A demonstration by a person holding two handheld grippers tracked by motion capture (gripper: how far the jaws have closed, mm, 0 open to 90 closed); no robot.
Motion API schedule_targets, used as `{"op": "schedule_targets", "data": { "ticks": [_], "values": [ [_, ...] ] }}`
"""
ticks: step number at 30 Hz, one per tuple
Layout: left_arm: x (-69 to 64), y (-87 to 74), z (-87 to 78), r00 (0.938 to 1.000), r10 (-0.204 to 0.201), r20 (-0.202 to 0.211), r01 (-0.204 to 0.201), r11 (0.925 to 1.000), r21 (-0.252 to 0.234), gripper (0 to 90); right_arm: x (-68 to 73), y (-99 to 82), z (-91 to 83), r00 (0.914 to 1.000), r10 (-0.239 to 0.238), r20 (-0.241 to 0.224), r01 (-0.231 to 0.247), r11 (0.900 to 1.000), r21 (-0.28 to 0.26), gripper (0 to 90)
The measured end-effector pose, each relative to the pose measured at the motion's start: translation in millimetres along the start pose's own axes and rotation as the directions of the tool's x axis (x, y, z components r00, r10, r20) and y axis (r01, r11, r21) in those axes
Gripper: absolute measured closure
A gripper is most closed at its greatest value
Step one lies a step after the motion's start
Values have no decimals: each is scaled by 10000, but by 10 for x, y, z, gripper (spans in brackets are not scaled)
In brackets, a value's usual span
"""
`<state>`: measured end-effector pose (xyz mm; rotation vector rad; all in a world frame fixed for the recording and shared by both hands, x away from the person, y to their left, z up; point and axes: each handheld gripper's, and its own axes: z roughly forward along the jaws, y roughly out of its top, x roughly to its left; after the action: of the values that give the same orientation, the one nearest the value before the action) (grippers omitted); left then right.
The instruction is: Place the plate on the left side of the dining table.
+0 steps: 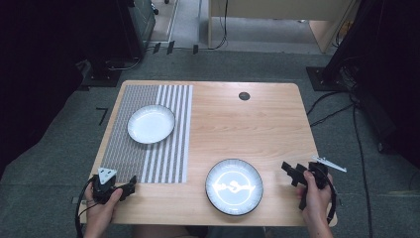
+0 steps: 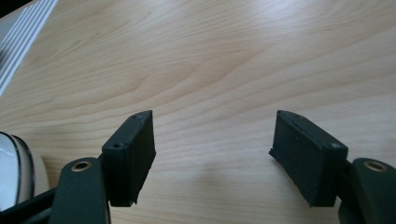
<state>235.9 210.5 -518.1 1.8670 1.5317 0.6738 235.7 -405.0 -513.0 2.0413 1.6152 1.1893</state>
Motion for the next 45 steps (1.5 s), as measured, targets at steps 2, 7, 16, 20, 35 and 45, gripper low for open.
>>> {"op": "schedule_targets", "data": {
  "ticks": [2,7,16,20,35,45],
  "values": [
    [-1,0,0,10000,-4,-4,4,10000,0,148,-60,-9,-38,9999,44,114,-43,10000,-63,301],
    [-1,-1,-1,10000,-9,-9,9,10000,2,148,-209,-52,-150,9989,189,427,-182,9997,-160,301],
    [-2,-1,-1,10000,-14,-11,14,10000,2,148,-430,-135,-384,9933,296,1118,-247,9987,-451,299],
    [-2,-1,-1,10000,-14,-11,14,10000,0,148,-461,-205,-466,9837,-252,1781,339,9984,-458,296],
    [-2,0,0,10000,-17,-11,17,10000,2,148,-198,-506,-393,9172,-2647,2980,2847,9583,-253,128],
    [0,0,0,10000,-5,-4,5,10000,7,147,-199,-511,-391,9171,-2709,2926,2895,9569,-215,105]
  ]
}}
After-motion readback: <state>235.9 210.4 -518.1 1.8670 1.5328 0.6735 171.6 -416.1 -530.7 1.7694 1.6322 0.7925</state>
